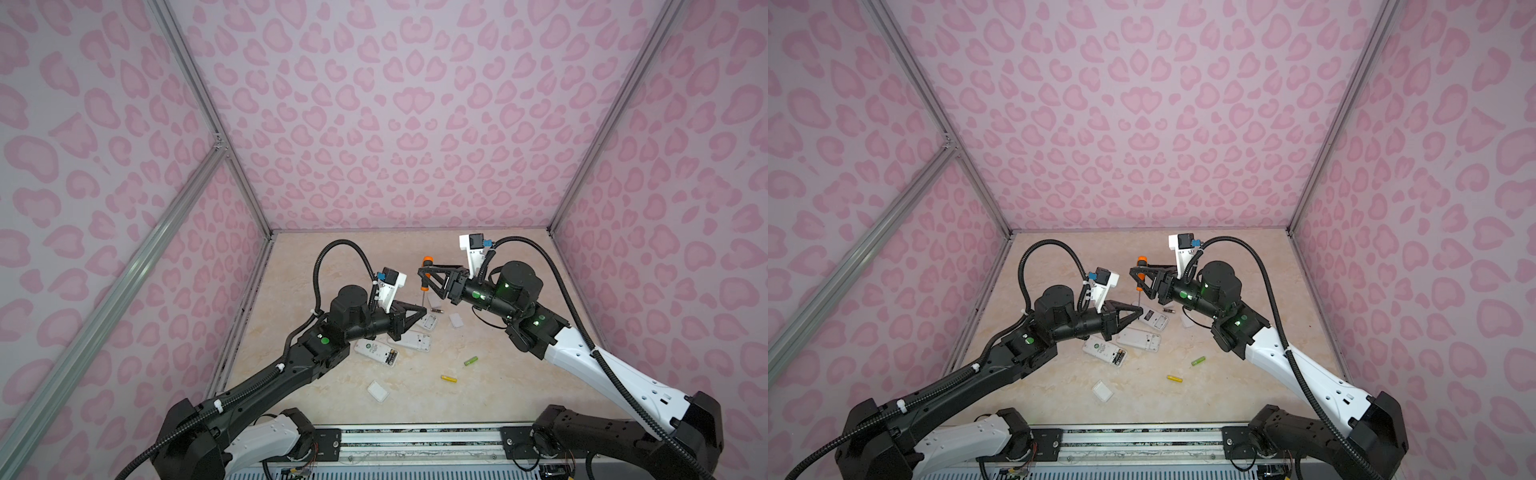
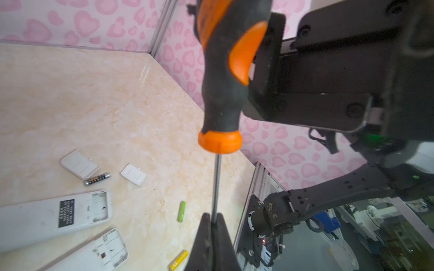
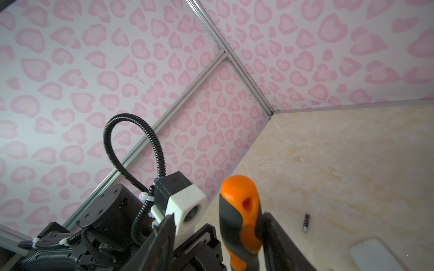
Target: Unload the batteries from the remote control
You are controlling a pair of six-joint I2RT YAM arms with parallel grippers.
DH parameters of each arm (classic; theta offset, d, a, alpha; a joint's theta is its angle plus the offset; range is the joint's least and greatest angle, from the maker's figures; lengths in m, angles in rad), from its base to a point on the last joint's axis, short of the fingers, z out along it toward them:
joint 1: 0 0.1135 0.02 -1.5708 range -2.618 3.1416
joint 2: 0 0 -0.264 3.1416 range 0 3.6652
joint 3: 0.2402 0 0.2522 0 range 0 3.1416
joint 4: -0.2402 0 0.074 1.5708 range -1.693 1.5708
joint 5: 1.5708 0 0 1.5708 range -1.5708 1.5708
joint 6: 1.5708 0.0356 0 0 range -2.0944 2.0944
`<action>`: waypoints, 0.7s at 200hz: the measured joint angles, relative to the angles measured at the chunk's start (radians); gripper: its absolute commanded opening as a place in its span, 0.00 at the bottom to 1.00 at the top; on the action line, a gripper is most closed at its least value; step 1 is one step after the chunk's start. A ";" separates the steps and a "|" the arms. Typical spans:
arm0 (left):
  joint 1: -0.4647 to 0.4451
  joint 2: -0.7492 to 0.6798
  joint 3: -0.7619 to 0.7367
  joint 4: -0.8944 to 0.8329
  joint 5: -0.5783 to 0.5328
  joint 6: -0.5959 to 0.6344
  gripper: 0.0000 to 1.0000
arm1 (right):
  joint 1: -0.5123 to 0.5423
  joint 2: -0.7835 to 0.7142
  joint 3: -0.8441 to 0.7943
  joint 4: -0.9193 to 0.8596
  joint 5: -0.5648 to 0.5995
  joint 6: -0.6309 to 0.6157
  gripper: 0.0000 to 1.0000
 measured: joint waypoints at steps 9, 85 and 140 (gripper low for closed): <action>0.000 -0.001 0.005 -0.039 -0.042 0.006 0.04 | 0.007 0.006 0.023 -0.053 0.026 -0.010 0.59; -0.025 -0.027 0.024 -0.264 -0.282 0.112 0.04 | 0.064 0.137 0.147 -0.289 0.126 -0.018 0.59; -0.054 -0.030 0.034 -0.311 -0.349 0.158 0.04 | 0.073 0.212 0.184 -0.309 0.145 0.018 0.58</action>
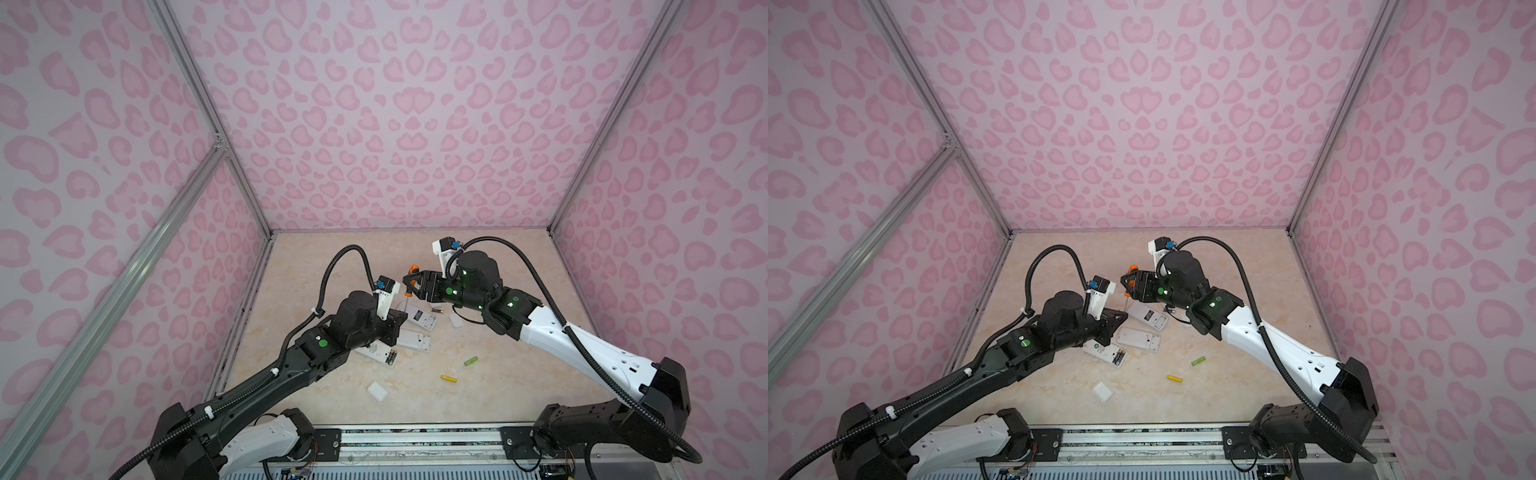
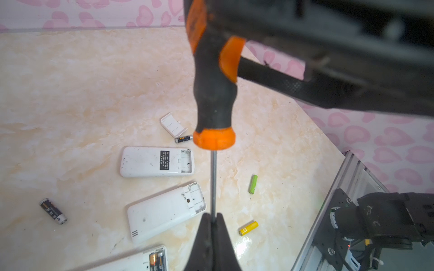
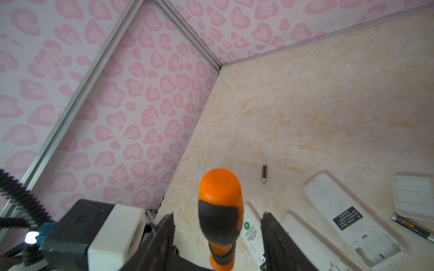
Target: Unload the batteries from the remote control
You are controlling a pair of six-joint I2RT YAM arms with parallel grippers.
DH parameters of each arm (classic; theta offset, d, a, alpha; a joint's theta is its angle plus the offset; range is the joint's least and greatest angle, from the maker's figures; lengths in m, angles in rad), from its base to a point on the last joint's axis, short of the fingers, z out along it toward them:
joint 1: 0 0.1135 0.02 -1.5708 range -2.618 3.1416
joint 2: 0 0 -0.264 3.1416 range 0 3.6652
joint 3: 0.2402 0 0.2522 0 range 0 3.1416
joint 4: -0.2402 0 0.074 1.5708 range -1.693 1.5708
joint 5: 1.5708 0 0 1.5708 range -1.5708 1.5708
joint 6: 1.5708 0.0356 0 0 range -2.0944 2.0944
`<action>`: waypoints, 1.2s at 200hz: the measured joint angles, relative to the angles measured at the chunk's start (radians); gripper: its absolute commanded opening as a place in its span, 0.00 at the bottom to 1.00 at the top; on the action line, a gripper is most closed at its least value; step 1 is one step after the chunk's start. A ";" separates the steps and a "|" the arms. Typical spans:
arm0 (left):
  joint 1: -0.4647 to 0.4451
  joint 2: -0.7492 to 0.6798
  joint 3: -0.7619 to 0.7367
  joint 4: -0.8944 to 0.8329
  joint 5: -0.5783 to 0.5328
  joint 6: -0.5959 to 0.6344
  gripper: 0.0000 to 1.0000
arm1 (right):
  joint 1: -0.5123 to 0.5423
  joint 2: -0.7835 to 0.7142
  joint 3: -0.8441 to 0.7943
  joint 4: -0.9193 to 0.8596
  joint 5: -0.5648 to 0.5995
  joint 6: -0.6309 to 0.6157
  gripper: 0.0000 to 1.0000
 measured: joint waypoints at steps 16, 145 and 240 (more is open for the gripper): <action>-0.003 0.000 0.001 -0.010 -0.016 0.009 0.04 | 0.004 0.018 0.004 0.000 0.000 0.011 0.47; -0.018 -0.002 0.010 -0.062 -0.076 0.068 0.04 | 0.003 0.110 0.049 -0.006 0.001 0.024 0.06; 0.206 -0.175 -0.245 -0.068 -0.038 -0.197 0.56 | 0.018 0.088 -0.169 0.202 0.069 -0.115 0.00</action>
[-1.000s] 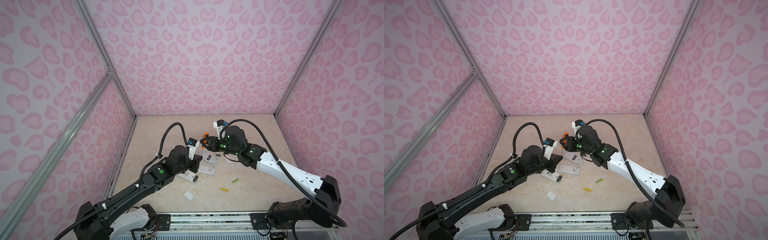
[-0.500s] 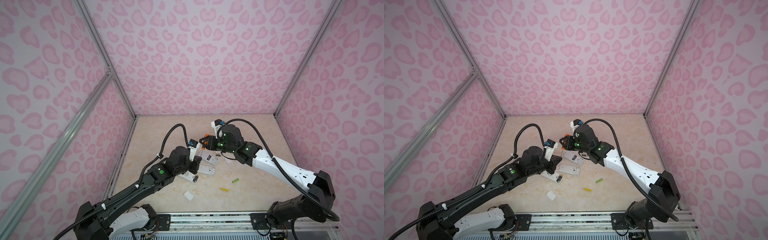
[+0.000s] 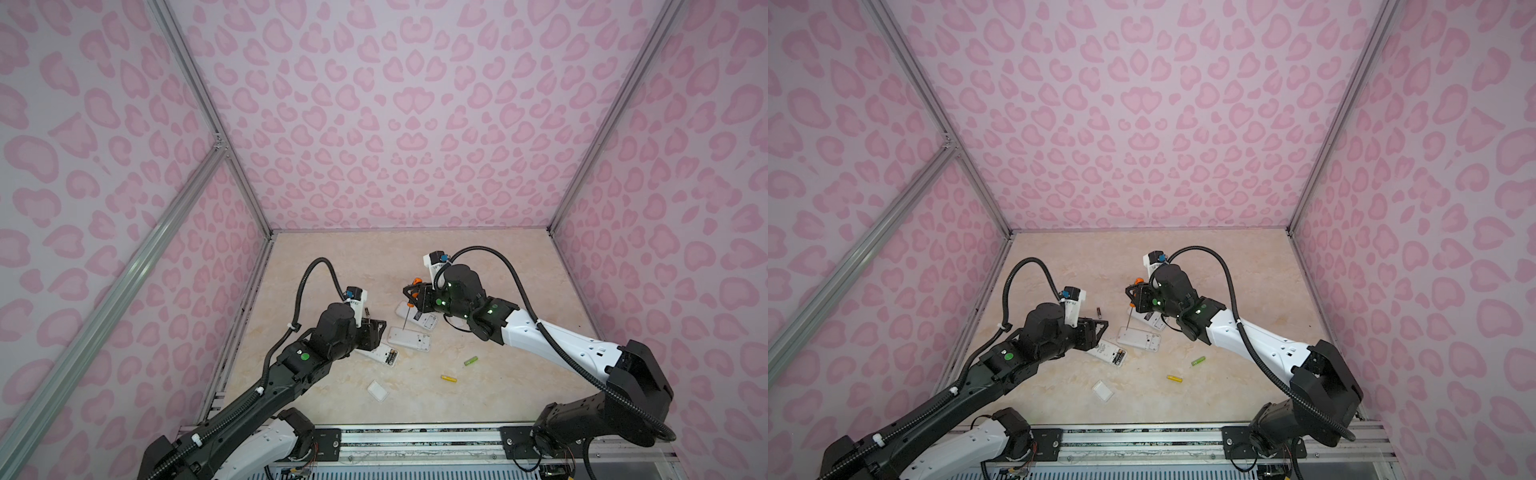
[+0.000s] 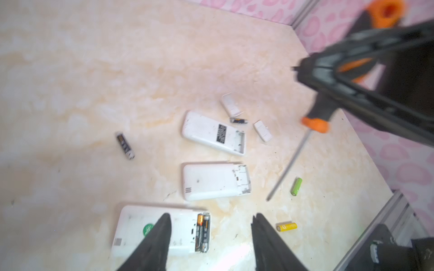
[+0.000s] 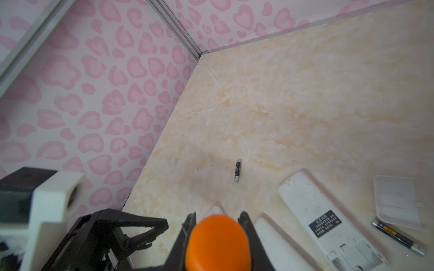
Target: Unload the batteries from the remote control
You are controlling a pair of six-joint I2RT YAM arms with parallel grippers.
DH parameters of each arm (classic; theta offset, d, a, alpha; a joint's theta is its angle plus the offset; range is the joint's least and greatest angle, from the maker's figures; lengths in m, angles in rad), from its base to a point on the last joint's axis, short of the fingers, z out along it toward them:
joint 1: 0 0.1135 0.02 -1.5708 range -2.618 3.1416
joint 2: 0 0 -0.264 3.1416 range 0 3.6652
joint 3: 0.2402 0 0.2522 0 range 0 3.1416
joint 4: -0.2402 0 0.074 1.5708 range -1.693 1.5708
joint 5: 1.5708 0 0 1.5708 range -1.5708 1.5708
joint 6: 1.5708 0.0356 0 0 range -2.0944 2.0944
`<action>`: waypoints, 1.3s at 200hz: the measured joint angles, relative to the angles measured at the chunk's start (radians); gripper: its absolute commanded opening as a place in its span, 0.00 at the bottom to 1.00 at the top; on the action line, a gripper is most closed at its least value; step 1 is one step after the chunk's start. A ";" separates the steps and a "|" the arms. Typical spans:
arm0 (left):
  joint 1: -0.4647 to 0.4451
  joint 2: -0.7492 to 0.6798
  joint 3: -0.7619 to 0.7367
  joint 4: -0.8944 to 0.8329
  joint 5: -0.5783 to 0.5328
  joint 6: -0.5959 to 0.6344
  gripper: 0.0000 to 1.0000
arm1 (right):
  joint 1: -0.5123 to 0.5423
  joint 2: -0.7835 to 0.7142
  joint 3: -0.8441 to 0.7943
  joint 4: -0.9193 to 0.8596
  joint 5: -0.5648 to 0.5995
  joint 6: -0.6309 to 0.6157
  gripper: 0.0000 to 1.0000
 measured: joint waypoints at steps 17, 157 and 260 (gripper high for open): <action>0.080 -0.012 -0.111 0.001 0.067 -0.116 0.56 | 0.031 0.021 -0.034 0.055 0.002 -0.048 0.00; 0.179 0.328 -0.203 0.291 0.311 -0.278 0.37 | 0.120 0.067 -0.127 0.142 0.075 -0.140 0.00; 0.187 0.416 -0.163 0.362 0.334 -0.254 0.40 | 0.220 0.116 -0.168 0.280 0.085 -0.224 0.00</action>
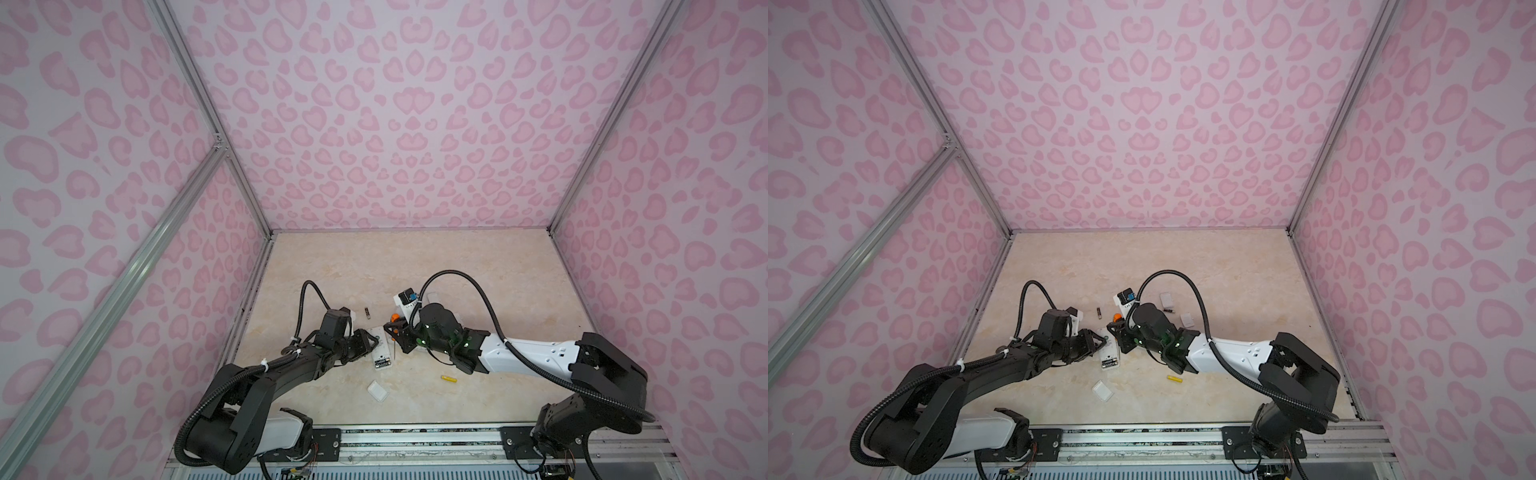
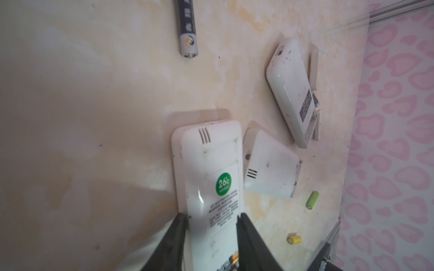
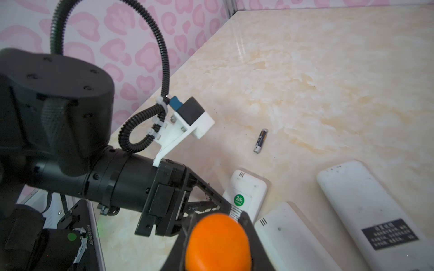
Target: Unload the batteries from the remote control
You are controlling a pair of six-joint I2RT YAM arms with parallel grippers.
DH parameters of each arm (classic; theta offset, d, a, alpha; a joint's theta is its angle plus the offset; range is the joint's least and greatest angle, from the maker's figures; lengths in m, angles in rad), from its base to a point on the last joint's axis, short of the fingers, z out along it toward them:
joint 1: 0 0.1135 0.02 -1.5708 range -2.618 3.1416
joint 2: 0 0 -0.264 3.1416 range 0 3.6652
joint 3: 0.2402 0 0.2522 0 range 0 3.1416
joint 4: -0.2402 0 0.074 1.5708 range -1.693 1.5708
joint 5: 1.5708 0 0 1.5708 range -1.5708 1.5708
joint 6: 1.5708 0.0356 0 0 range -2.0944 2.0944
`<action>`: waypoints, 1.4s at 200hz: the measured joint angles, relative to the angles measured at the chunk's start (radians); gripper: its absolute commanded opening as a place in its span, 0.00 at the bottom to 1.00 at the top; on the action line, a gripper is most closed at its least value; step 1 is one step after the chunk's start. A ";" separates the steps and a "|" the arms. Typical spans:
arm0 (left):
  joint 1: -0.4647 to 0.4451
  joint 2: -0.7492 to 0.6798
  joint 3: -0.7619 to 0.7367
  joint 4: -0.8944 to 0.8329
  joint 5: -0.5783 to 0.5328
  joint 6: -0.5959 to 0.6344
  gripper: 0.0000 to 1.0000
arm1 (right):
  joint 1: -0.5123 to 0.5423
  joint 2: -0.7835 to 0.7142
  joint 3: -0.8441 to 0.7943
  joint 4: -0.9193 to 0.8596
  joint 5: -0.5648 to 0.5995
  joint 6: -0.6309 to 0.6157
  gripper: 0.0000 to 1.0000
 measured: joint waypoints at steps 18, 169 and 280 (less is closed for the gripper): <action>0.008 -0.011 -0.009 0.004 0.017 0.000 0.40 | 0.027 0.026 0.000 0.043 -0.010 -0.043 0.00; 0.030 -0.142 -0.124 0.012 0.070 -0.064 0.37 | 0.018 0.083 -0.058 0.178 0.116 0.008 0.00; -0.026 -0.159 -0.160 0.015 0.046 -0.151 0.30 | 0.034 0.122 -0.021 0.154 0.168 0.091 0.00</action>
